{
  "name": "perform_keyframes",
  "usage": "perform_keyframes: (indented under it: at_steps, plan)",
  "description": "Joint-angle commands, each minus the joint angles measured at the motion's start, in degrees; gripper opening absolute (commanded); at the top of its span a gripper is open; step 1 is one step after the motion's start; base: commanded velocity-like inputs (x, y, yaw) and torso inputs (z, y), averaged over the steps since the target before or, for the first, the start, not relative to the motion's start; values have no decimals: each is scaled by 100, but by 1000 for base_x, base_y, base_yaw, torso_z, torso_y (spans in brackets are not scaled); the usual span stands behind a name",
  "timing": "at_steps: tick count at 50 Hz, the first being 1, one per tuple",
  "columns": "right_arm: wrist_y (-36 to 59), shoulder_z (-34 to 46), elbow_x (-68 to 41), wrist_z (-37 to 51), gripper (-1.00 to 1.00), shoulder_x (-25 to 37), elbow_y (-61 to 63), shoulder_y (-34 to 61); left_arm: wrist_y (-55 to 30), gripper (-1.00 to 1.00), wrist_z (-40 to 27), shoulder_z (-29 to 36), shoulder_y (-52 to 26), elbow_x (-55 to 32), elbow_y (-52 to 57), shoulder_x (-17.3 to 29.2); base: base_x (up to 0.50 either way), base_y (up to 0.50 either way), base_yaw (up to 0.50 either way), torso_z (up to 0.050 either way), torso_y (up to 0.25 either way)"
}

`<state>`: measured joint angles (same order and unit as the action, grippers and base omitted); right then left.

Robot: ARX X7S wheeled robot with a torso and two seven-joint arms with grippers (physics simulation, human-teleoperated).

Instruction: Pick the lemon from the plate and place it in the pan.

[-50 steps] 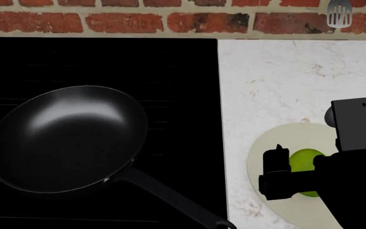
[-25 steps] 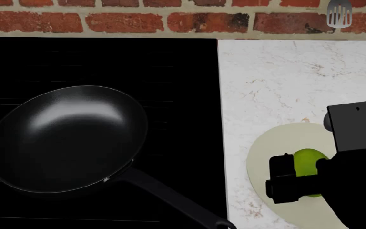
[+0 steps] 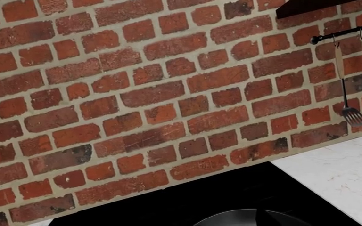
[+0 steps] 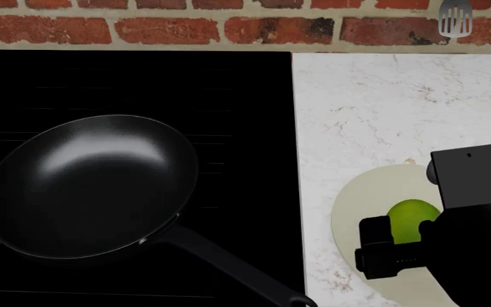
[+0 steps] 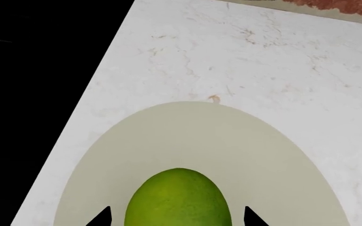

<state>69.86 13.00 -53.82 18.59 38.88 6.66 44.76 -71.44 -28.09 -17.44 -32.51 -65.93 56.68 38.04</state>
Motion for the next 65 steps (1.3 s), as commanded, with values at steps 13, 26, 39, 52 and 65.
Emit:
perform_keyframes:
  at_steps: [13,26,39,52,65]
  plan:
    - [-398,453,414,-344,100,-139,-659,166,47,100,-389,-7,-38,-486,-21,57,0,0,0,0,0]
    - [-418,484,360,-405,-100,-126,-593,129,187,100,-414,32,65,-449,1,106,0,0,0,0,0]
    - [448,-64,-592,-195,-100,41,672,1481,412,100,-318,407,70,62,-74,-6,0,0,0,0,0]
    - [-451,1907,628,-2049,-100,-908,-673,3501,1596,100,26,1066,937,1895,-389,-381,0,0,0,0,0]
    - [-1456,3103,1319,-3186,-100,-2396,-1983,4173,1764,100,-215,570,1588,1924,-174,-346,0,0,0,0,0]
